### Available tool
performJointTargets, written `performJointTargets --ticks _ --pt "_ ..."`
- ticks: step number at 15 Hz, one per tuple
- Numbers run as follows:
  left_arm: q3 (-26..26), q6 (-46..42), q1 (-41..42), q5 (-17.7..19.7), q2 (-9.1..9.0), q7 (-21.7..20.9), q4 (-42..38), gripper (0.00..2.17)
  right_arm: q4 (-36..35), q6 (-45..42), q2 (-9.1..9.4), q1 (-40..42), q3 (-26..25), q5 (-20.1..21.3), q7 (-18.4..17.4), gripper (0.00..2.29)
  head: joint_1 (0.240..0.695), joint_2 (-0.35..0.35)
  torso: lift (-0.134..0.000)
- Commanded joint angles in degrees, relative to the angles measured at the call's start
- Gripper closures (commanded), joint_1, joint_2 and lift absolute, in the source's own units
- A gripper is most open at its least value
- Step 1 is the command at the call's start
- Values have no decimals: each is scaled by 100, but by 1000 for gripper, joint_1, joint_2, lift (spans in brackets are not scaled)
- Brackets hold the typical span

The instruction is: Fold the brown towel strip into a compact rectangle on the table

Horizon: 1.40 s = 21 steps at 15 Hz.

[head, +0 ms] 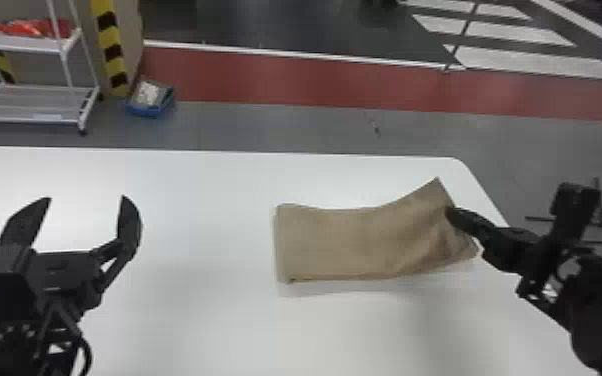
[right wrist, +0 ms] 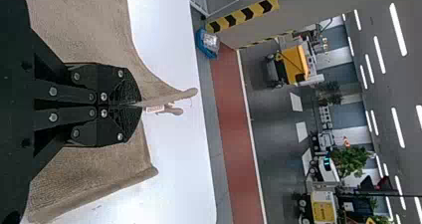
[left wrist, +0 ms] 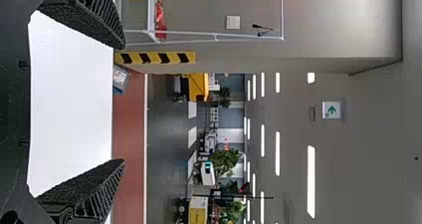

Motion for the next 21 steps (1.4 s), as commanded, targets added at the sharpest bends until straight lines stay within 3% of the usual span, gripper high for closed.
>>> performJointTargets --ticks 1,5,7,10,12,18,21 --pt "-80 -6 -3 0 0 -5 -3 73 281 -127 -25 -97 77 229 91 1420 695 -221 -118" --pt "-80 -6 14 -26 35 -5 -38 73 123 137 -112 -255 -195 97 311 1420 695 -231 -118" --pt "-71 -6 67 -26 35 13 -73 73 149 278 -288 -440 -415 27 346 1420 695 -238 -117" --pt "-98 -6 85 -26 35 -22 -29 73 633 190 -473 -475 -274 282 381 1420 695 -274 -117" --pt "-124 -6 76 -26 35 -22 -20 73 852 67 -473 -571 -81 563 407 1420 695 -287 -117" --pt "-115 -6 67 -35 70 -22 33 73 659 14 -464 -624 -239 422 610 1420 695 -284 -117" --pt "-98 -6 67 -9 79 -40 85 73 1116 -637 -543 -650 -169 598 618 1420 695 -285 -117"
